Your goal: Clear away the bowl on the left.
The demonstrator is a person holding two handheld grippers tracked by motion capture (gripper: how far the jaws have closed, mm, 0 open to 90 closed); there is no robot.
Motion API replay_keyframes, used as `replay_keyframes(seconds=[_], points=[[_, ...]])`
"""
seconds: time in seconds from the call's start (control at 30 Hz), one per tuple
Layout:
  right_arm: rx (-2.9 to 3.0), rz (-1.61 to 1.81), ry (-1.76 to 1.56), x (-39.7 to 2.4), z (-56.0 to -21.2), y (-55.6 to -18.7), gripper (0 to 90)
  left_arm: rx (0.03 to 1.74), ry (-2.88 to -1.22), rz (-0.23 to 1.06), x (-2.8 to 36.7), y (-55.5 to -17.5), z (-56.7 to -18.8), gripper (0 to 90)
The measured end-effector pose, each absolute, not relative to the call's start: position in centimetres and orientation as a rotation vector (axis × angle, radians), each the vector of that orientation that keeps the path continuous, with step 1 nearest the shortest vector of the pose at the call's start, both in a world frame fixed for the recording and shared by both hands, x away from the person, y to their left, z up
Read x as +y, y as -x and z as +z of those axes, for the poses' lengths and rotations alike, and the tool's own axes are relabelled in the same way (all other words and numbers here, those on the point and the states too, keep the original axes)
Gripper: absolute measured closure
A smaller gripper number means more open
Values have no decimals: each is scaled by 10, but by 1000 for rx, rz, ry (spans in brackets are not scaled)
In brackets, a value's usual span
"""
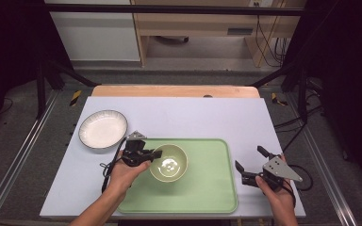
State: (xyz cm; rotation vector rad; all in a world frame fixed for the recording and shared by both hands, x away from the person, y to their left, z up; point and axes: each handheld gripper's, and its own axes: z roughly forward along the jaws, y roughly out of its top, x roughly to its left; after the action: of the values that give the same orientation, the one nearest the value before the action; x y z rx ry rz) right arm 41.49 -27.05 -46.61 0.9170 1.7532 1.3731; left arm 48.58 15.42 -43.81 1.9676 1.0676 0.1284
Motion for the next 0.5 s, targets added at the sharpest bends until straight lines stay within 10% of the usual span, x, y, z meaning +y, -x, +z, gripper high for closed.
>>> replay_keyframes(seconds=[0.5], points=[[1758, 1370, -920, -270, -466, -415, 36, 1070, -1978, 103, 153, -484, -444, 818]])
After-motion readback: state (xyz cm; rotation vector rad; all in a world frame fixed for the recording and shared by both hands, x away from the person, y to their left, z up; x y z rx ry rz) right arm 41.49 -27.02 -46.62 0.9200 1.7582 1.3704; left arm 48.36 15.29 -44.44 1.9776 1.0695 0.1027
